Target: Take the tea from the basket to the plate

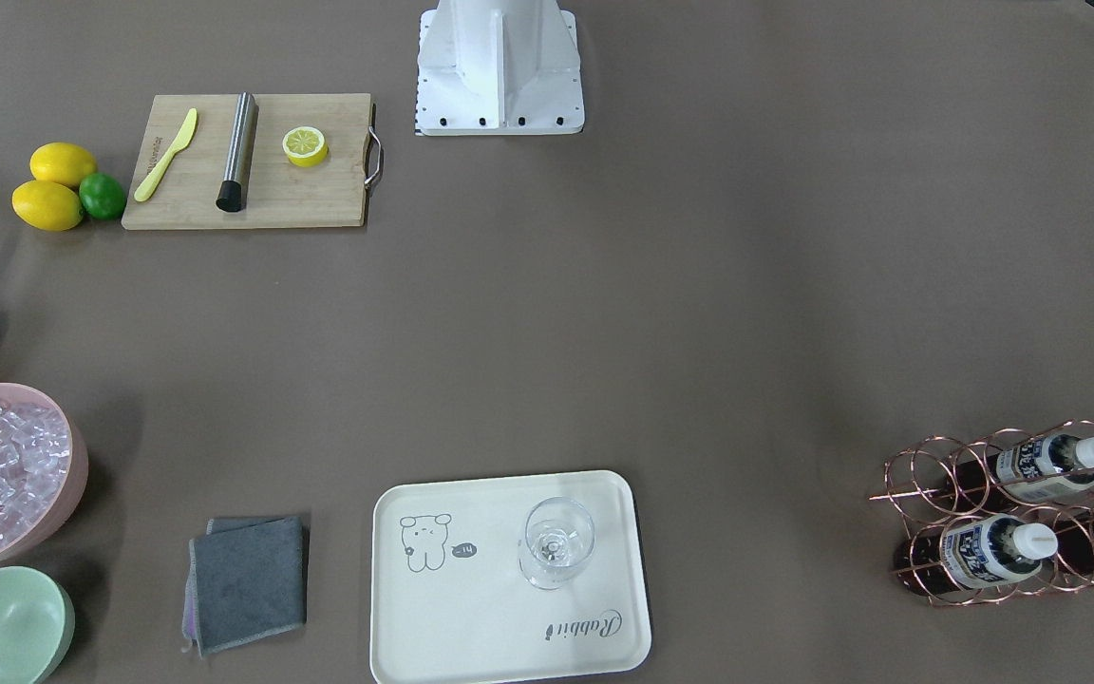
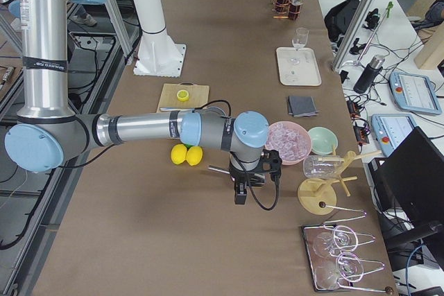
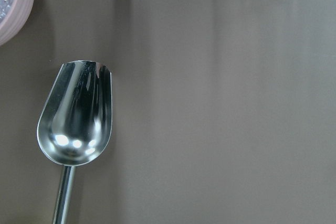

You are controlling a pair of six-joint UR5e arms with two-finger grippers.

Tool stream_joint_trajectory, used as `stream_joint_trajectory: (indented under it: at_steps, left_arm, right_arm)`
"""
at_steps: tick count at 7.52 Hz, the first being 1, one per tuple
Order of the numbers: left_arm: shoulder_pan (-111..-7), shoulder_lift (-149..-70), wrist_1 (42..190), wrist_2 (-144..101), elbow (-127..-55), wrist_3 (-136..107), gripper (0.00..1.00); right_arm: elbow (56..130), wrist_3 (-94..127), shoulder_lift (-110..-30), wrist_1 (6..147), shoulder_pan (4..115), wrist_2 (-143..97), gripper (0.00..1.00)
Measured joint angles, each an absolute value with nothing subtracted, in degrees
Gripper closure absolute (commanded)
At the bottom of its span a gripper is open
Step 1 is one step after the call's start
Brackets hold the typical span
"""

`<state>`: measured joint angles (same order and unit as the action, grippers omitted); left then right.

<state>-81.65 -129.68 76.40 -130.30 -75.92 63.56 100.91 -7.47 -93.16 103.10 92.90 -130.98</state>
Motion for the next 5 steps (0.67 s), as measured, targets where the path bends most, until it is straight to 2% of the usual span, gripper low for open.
stream_joint_trajectory:
  at_steps: [1, 2, 5]
  left_arm:
    - [-81.4, -129.6, 77.0, -130.3, -75.5, 63.4, 0.57]
    - [-81.2, -129.5, 77.3, -130.3, -75.3, 63.4, 0.99]
    - [-81.0, -129.4, 77.3, -130.5, -75.1, 63.3, 1.00]
  right_arm:
    - [100.9, -7.5, -93.2, 103.1, 92.9, -131.0, 0.00]
    - [100.9, -7.4, -93.2, 103.1, 92.9, -131.0, 0.00]
    - [100.9, -7.4, -93.2, 103.1, 92.9, -131.0, 0.00]
